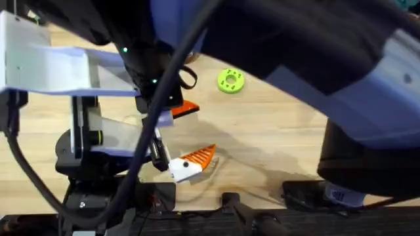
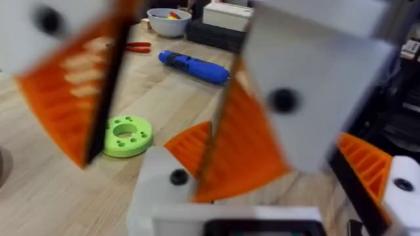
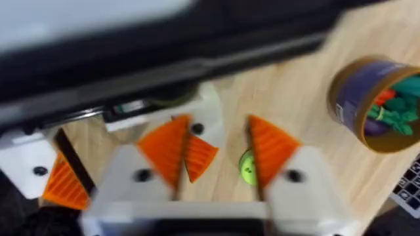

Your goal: Pick up the gripper from the table and insert it into the empty holder that is missing its gripper. Then pick up a screw, insert it into the mounting hole, and use the screwdriver to tighten it. Finally, clean up the table by picking up the vegetable and placing it into the bucket.

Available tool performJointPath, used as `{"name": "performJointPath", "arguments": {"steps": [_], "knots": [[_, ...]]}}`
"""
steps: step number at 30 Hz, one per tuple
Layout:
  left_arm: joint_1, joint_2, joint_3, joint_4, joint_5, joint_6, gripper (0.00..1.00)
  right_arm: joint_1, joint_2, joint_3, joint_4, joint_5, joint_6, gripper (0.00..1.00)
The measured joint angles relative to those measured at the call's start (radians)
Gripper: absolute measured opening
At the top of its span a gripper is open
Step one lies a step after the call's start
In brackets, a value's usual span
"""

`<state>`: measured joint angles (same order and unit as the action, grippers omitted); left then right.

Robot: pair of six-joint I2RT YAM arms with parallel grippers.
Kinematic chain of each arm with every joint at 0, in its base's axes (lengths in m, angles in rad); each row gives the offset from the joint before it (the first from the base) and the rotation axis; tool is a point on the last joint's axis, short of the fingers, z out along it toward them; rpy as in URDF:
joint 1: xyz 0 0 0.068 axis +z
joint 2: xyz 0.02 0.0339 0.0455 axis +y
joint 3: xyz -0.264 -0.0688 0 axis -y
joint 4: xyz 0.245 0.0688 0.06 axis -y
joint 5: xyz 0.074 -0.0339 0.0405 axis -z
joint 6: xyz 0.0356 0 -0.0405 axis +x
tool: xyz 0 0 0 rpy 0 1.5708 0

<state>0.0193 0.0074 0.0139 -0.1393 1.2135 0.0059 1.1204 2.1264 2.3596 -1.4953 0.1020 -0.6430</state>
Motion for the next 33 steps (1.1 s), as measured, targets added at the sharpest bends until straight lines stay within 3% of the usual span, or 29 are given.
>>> {"name": "performJointPath", "arguments": {"steps": [3,4,11,20,23,27,33], "knots": [[0.000,-0.001,0.000,0.001,-0.003,0.006,0.985,-0.003,-0.023,-0.001,-0.037,-0.002,0.000,0.928],[0.000,-0.001,0.000,0.001,-0.003,0.008,0.985,-0.004,-0.035,-0.001,-0.039,-0.003,0.002,0.977],[0.000,-0.001,0.000,0.001,-0.005,0.013,0.985,-0.050,-0.176,-0.003,-0.033,-0.013,0.108,0.994],[0.000,-0.001,0.000,0.001,-0.005,0.013,0.985,-0.199,-0.344,-0.031,-0.028,-0.013,0.362,0.994],[0.000,-0.001,0.000,0.001,-0.005,0.013,0.986,-0.243,-0.406,-0.143,0.016,-0.013,0.416,0.994],[0.000,-0.001,0.000,0.001,-0.005,0.013,0.985,-0.320,-0.539,-0.384,0.140,-0.020,0.482,0.994],[0.000,-0.001,0.000,0.001,-0.005,0.013,0.986,-0.553,-0.778,-0.703,0.269,-0.020,0.644,0.992]]}}
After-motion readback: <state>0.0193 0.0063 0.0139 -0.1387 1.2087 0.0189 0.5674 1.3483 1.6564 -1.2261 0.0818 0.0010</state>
